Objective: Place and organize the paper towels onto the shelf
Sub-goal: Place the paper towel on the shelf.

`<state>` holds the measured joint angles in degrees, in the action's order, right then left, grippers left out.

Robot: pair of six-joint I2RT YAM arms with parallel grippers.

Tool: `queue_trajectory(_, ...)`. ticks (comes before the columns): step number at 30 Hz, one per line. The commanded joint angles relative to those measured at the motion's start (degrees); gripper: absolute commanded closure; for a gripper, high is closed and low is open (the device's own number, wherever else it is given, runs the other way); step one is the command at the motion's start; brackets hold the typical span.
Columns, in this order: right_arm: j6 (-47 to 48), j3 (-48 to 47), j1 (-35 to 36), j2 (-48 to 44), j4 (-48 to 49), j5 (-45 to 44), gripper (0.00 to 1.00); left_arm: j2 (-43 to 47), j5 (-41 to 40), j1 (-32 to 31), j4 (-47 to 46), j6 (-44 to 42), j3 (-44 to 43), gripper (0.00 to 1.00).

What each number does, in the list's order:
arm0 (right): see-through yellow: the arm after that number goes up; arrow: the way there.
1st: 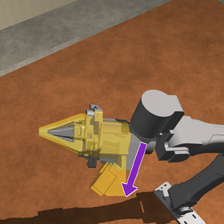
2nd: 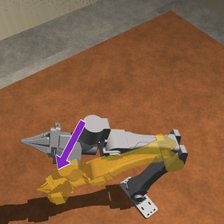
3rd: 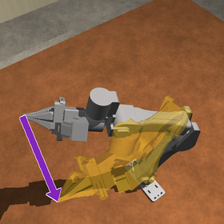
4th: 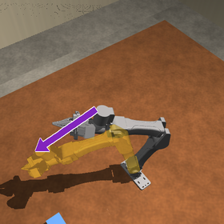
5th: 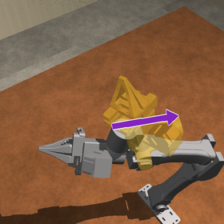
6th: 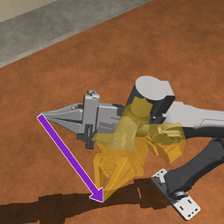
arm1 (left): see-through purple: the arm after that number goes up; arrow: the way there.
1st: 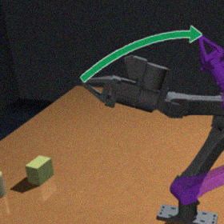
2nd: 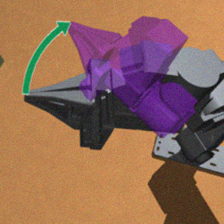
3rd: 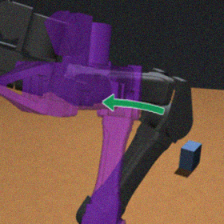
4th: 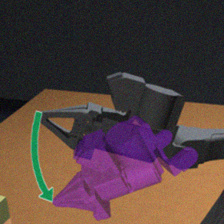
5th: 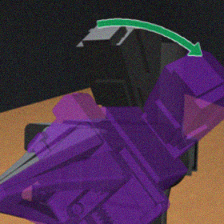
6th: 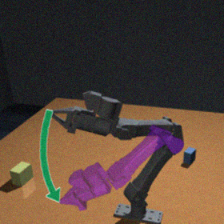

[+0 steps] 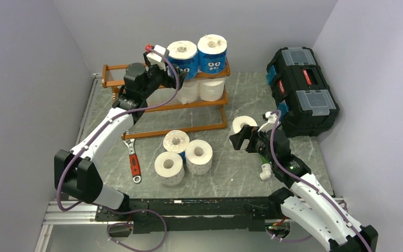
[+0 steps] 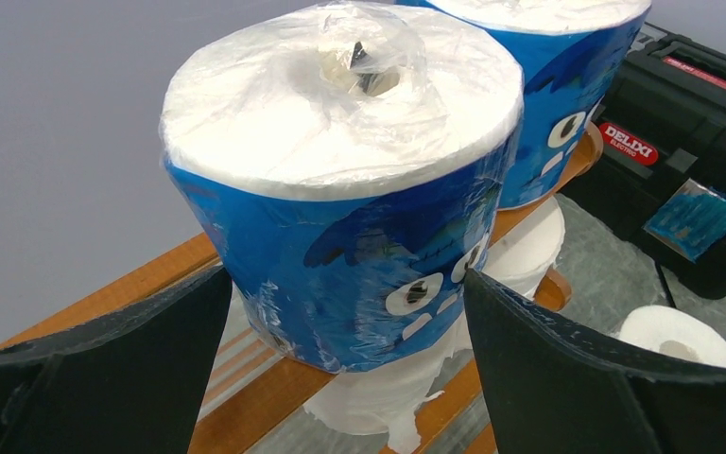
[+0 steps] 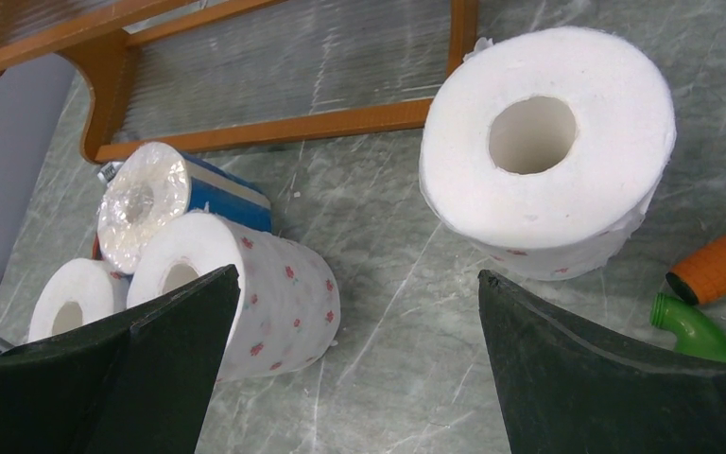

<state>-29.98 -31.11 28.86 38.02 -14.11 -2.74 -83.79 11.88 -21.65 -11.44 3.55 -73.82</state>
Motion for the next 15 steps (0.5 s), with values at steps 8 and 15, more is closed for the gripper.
queue_trajectory(8,0.44,0.16,0.23,-0.22,0.58,-0.77,0.01,2.09,0.07,0.42,-5.96,-5.86,0.86,0.01)
queue_trajectory(15,0.39,0.16,0.22,-0.15,0.56,-0.71,0.01,1.8,2.0,0.29,-8.24,-6.83,1.63,0.02)
